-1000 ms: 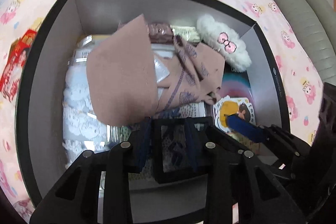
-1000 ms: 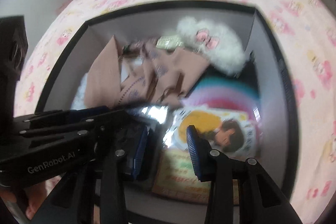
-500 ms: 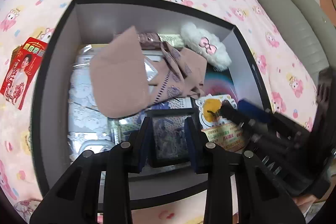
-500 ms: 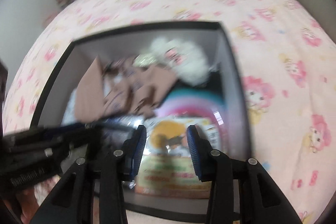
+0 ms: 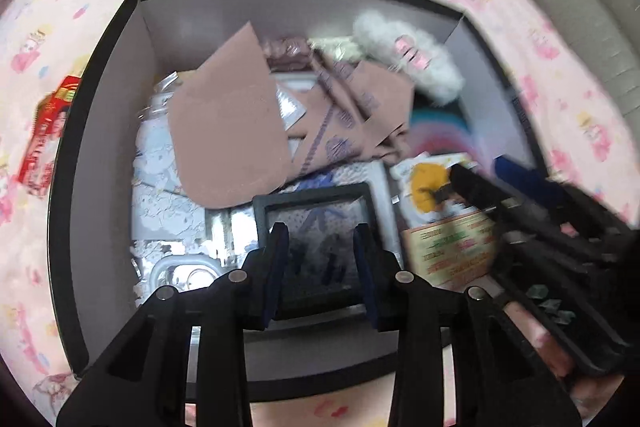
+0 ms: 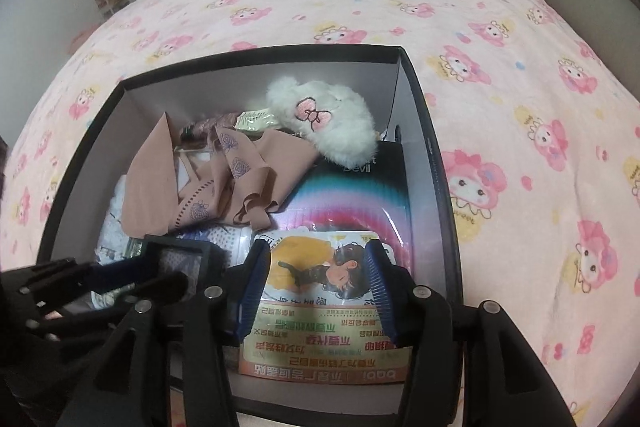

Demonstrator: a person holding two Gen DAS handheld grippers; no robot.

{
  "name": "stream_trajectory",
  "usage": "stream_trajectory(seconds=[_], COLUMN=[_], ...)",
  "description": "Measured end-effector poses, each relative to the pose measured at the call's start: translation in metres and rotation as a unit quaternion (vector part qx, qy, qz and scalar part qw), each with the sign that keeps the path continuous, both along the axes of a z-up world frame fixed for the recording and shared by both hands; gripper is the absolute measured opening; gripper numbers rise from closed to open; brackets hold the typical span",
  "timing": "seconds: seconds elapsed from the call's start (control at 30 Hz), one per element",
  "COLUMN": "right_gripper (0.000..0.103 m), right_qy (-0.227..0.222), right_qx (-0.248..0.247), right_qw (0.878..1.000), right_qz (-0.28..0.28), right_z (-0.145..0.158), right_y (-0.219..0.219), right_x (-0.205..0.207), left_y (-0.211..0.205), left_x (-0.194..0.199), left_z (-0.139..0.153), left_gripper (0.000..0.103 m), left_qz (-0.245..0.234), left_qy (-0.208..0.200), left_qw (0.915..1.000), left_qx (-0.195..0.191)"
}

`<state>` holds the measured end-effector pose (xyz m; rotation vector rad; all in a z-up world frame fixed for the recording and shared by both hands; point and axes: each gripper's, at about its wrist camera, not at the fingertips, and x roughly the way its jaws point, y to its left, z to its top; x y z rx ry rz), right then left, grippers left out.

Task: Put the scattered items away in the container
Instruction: 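Lower the black frame into the box and open the left tool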

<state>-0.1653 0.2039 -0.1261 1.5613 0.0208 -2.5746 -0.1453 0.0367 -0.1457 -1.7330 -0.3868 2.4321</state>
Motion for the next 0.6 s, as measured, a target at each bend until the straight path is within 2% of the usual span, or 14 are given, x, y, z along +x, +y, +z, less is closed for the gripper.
stream_trajectory(seconds=[0.13,0.23,0.33,0.4,0.5,0.6], right_gripper=[0.045,0.045,0.045,0.046,0.046,0.046], right_qy=[0.016,0.023,-0.012,-0.054,-0.054,-0.013], right_qx=[-0.010,0.010,0.017,-0.008,-0.014,-0.025], right_qw=[1.000,0.999,0.999,0.998,0.998,0.999], right_qz=[0.017,0.033,0.033,0.022,0.019,0.017], right_z=[0.000,-0.003,-0.017,-0.030,-0.027,-0.005], right_y=[-0.005,-0.016,-0.019,-0.014,-0.009,-0.007], right_x=[-0.001,0.000,-0.004,-0.007,-0.002,0.016], left_y=[-0.019,-0.020,-0.025,-0.023,-0.026,-0.027], left_x=[-0.006,-0.016,-0.005,0.000,0.012,0.031], left_z=[0.006,-0.003,-0.005,-0.005,0.005,0.026], left_gripper=[0.043,0.043,0.043,0.042,0.042,0.043], left_qz=[0.037,0.052,0.046,0.042,0.047,0.049], left_qy=[0.027,0.003,-0.008,-0.008,0.007,0.050], left_qw=[0.9989,0.9984,0.9982,0.9984,0.9989,0.9974], left_qx=[0.007,-0.021,-0.037,-0.038,-0.007,0.016])
